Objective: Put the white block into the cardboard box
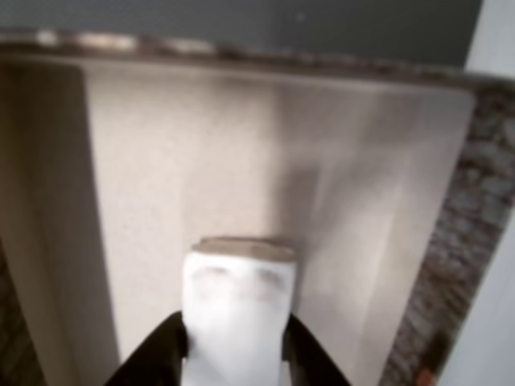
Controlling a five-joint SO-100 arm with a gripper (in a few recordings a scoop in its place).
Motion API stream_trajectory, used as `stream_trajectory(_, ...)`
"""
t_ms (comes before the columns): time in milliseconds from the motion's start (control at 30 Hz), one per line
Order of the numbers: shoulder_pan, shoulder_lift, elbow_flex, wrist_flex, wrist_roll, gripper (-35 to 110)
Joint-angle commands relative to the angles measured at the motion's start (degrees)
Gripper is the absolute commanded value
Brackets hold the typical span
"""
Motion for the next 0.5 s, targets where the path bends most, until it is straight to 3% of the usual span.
stream_trajectory(0,0.53,4.31,-0.53,-0.97,-1.58,14)
stream_trajectory(467,0.0,4.83,-1.14,-3.87,-3.78,28)
